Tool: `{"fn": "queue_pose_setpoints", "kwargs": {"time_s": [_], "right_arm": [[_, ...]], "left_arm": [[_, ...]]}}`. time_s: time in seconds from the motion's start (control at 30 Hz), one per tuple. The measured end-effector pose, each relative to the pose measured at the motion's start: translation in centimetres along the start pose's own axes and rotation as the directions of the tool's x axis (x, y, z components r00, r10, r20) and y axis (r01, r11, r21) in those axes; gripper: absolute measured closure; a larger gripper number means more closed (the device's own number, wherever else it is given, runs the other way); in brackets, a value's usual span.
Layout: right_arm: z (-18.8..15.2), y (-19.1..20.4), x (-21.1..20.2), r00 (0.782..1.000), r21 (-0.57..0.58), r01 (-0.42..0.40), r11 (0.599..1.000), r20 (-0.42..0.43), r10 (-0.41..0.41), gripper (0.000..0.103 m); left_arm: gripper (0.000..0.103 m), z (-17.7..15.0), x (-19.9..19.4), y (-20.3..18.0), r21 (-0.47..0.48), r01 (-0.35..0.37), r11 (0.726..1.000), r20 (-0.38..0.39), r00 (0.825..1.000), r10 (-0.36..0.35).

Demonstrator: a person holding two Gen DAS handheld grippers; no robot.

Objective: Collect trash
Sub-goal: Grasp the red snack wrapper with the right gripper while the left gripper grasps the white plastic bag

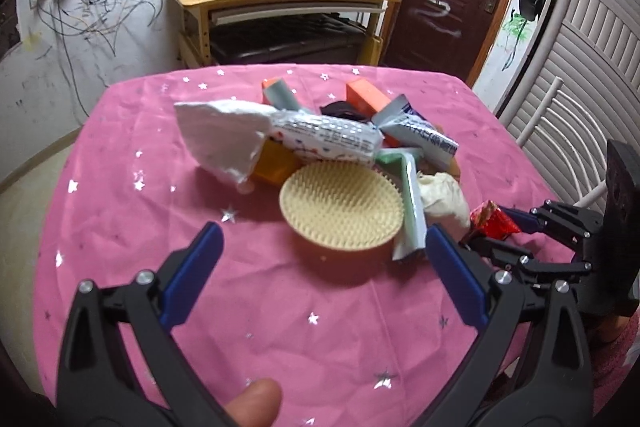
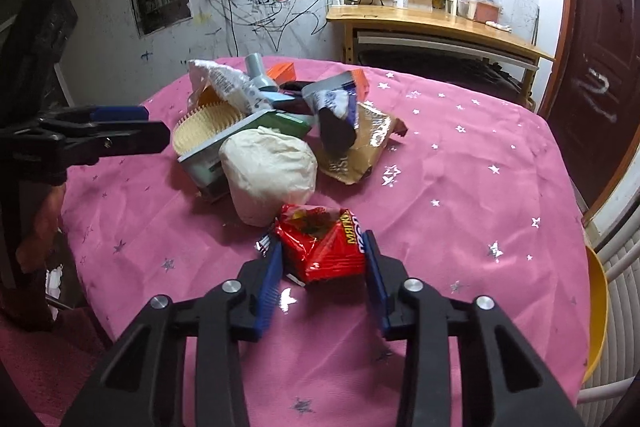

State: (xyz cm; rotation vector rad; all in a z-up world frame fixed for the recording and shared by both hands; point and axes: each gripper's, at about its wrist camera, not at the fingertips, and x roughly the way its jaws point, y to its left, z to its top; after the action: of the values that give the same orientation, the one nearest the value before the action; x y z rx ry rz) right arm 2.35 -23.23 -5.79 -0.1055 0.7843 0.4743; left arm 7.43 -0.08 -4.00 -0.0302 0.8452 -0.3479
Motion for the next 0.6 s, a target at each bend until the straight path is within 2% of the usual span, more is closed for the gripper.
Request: {"fn": "queue_pose_setpoints", "kwargs": {"time_s": [0.1,0.3,0.43,0.6], "right_arm": [[0.2,-1.2,-0.5,0.999,0.039,-0.022,0.999,0.032,0.021,0.079],[0.6,-4.0,-1.9,0.992,0.122,-0.074,0.990,0.114,0.060,0.080],[0.5,-5.5,-2.7,0.984,0.164,-0.119,0.979,0.150,0.095,0.080],[0.1,-6.0,-3.2,0.975,0.174,-0.174,0.969,0.171,0.144,0.080]], "left_arm": [[0.006,0.4,0.2,0.1,-0.025,0.037,0.999,-0.020,0.999,-0.038],[0.006,1.7,-0.2,-1.0,0.017,0.018,1.000,0.016,1.000,-0.018],[0.006,3.3,0.2,-0.2,-0.013,-0.049,0.999,0.023,0.999,0.049],[0.006,5.6,1.1,2.2,-0.093,-0.166,0.982,0.030,0.985,0.170]]}}
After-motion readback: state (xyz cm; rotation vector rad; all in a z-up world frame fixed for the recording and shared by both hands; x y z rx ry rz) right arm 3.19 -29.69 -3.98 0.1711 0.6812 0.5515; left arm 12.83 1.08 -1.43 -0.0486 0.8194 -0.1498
